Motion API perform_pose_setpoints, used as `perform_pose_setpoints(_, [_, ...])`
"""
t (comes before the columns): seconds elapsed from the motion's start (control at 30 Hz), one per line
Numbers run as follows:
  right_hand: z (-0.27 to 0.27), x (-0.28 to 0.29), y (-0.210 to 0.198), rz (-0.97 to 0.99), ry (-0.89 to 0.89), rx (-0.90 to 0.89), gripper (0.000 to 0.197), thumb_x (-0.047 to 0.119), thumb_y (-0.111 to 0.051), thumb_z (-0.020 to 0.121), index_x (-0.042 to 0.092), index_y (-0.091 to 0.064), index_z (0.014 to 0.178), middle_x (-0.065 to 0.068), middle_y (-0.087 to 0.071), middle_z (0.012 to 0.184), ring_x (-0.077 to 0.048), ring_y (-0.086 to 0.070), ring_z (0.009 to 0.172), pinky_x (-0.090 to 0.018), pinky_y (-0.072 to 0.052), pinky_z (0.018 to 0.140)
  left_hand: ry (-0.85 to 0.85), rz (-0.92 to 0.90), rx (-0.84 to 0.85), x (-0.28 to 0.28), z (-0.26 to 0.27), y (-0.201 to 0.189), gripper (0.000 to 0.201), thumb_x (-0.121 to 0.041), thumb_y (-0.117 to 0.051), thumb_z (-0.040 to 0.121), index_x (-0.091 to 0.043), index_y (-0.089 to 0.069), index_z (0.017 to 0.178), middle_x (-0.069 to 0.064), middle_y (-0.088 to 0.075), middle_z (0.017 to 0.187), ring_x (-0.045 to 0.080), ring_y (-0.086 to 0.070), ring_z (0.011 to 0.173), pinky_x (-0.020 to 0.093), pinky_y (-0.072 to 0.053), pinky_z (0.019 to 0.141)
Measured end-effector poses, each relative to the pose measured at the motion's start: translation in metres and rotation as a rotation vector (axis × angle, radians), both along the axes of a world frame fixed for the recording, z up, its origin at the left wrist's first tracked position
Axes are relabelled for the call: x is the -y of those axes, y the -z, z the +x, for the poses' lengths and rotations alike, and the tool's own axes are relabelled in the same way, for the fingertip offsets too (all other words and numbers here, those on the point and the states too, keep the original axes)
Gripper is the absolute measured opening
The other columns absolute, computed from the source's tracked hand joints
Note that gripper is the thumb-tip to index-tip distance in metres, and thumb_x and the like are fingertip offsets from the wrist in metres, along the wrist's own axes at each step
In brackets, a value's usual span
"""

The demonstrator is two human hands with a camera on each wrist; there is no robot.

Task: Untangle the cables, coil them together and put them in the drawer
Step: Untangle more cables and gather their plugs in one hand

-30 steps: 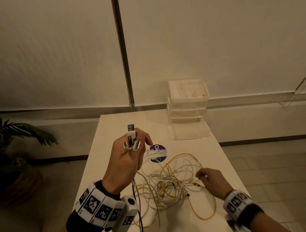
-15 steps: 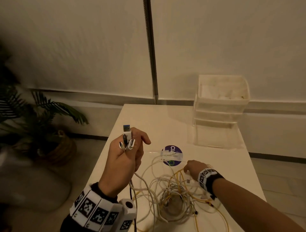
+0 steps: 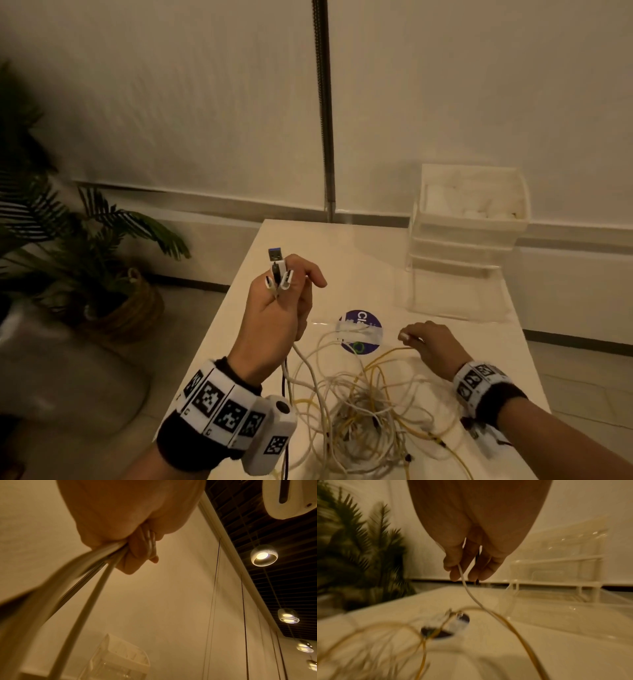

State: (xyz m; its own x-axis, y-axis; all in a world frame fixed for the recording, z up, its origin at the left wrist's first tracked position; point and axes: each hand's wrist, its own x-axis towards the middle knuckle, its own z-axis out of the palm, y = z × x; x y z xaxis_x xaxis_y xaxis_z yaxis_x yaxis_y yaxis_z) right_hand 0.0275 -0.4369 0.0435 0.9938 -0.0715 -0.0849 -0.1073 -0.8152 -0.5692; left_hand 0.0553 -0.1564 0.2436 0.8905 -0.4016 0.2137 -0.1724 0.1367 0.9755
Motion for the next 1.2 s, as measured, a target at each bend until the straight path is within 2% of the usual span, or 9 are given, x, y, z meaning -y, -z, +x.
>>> perform_pose_setpoints(0.1, [-0.01, 0.002, -0.048, 0.302, 0.209, 0.188, 0.02, 0.011, -0.05, 0.098, 0.02, -0.066, 0.09, 0.002, -0.069, 0.076, -0.011, -0.064, 0.076, -0.024, -0.048, 0.076, 0.021, 0.009, -0.007, 0.005, 0.004, -0.001, 0.053, -0.06, -0.041, 0.091, -0.011, -0.059, 0.083, -0.007, -0.032, 0.052, 0.009, -0.022, 0.041, 0.018, -0.022, 0.041])
perform_pose_setpoints(0.2, [-0.014, -0.024, -0.104, 0.71, 0.361, 0.318, 0.02, 0.011, -0.042, 0.101, 0.012, -0.061, 0.095, -0.005, -0.056, 0.064, -0.022, -0.058, 0.063, -0.041, -0.055, 0.07, 0.071, 0.012, -0.011, 0.009, 0.007, -0.005, 0.054, -0.058, -0.039, 0.087, -0.007, -0.057, 0.089, -0.005, -0.031, 0.052, 0.012, -0.02, 0.042, 0.02, -0.021, 0.043])
perform_pose_setpoints(0.33, [-0.027, -0.086, -0.178, 1.018, 0.38, 0.384, 0.023, 0.016, -0.039, 0.102, 0.006, -0.059, 0.098, -0.004, -0.044, 0.061, -0.016, -0.035, 0.053, -0.031, -0.036, 0.051, 0.142, -0.009, -0.021, 0.009, 0.002, -0.015, 0.051, -0.053, -0.04, 0.09, -0.009, -0.062, 0.1, -0.005, -0.033, 0.051, 0.011, -0.023, 0.041, 0.019, -0.023, 0.041])
perform_pose_setpoints(0.6, [-0.063, -0.186, -0.238, 0.665, 0.362, 0.549, 0.026, 0.024, -0.051, 0.097, 0.017, -0.073, 0.084, -0.002, -0.062, 0.062, -0.004, -0.049, 0.053, -0.027, -0.039, 0.06, 0.278, -0.091, -0.103, -0.008, -0.018, -0.033, 0.049, -0.058, -0.043, 0.089, -0.023, -0.068, 0.113, 0.002, -0.023, 0.061, 0.012, -0.021, 0.046, 0.023, -0.018, 0.044])
perform_pose_setpoints(0.7, [-0.077, -0.2, -0.241, 0.647, 0.392, 0.593, 0.028, 0.017, -0.044, 0.099, 0.014, -0.07, 0.088, 0.008, -0.064, 0.068, 0.001, -0.052, 0.059, -0.027, -0.038, 0.066, 0.323, -0.105, -0.1, -0.018, -0.023, -0.032, 0.045, -0.052, -0.045, 0.091, -0.021, -0.069, 0.114, -0.008, -0.031, 0.056, 0.01, -0.023, 0.044, 0.021, -0.022, 0.042])
perform_pose_setpoints(0.83, [-0.093, -0.222, -0.245, 0.537, 0.354, 0.619, 0.025, 0.005, -0.042, 0.097, 0.018, -0.063, 0.099, 0.015, -0.059, 0.059, -0.001, -0.051, 0.053, -0.012, -0.04, 0.05, 0.368, -0.103, -0.055, -0.022, -0.034, -0.029, 0.046, -0.049, -0.054, 0.092, -0.013, -0.067, 0.117, 0.009, -0.042, 0.059, 0.02, -0.028, 0.048, 0.022, -0.026, 0.042])
perform_pose_setpoints(0.97, [-0.099, -0.23, -0.245, 0.491, 0.338, 0.689, 0.025, 0.002, -0.051, 0.092, 0.024, -0.063, 0.095, 0.009, -0.063, 0.065, -0.007, -0.056, 0.055, -0.02, -0.045, 0.052, 0.376, -0.103, -0.076, -0.026, -0.041, -0.03, 0.043, -0.044, -0.062, 0.089, -0.004, -0.069, 0.105, 0.019, -0.05, 0.07, 0.025, -0.041, 0.053, 0.027, -0.033, 0.048])
perform_pose_setpoints(1.07, [-0.1, -0.231, -0.242, 0.483, 0.35, 0.702, 0.022, 0.005, -0.056, 0.089, 0.023, -0.066, 0.085, 0.005, -0.063, 0.063, -0.014, -0.059, 0.057, -0.031, -0.05, 0.055, 0.401, -0.111, -0.107, -0.027, -0.047, -0.034, 0.031, -0.039, -0.057, 0.095, -0.016, -0.073, 0.109, 0.021, -0.055, 0.075, 0.031, -0.046, 0.064, 0.036, -0.036, 0.057])
perform_pose_setpoints(1.2, [-0.103, -0.232, -0.237, 0.521, 0.367, 0.714, 0.02, 0.007, -0.062, 0.088, 0.025, -0.071, 0.085, 0.004, -0.072, 0.076, -0.016, -0.068, 0.067, -0.035, -0.058, 0.063, 0.347, -0.075, -0.087, -0.024, -0.055, -0.042, 0.05, -0.054, -0.044, 0.093, -0.014, -0.074, 0.099, 0.022, -0.056, 0.076, 0.033, -0.05, 0.07, 0.047, -0.042, 0.059])
